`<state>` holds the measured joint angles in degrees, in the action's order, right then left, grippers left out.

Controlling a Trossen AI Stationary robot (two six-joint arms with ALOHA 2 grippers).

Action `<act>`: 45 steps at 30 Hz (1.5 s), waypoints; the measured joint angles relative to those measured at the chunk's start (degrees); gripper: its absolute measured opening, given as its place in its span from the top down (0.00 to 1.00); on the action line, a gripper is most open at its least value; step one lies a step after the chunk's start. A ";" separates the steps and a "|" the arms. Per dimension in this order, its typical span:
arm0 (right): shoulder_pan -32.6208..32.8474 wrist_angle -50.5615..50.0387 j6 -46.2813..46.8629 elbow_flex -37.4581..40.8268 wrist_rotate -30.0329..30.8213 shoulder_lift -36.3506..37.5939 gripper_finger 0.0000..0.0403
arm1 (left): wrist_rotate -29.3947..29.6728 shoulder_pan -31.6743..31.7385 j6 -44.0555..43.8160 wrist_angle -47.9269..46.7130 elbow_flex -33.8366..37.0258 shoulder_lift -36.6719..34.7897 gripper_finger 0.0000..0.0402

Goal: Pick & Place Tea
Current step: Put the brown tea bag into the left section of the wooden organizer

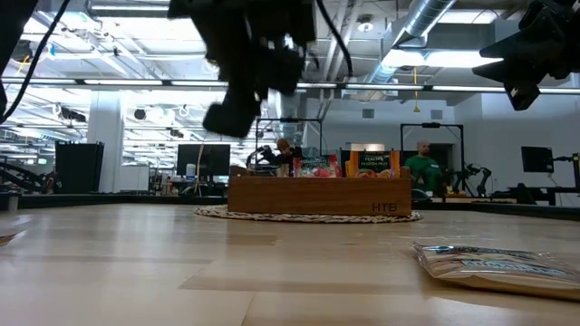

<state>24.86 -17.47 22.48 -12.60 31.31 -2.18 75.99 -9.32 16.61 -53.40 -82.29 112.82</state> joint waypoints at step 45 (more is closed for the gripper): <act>0.02 0.02 0.04 0.00 -0.04 0.01 0.70 | -70.99 -24.33 -62.30 -9.44 2.73 -7.68 0.65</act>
<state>24.88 -17.45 22.52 -12.60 31.27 -2.17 4.99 -33.65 -45.68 -62.84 -79.57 105.14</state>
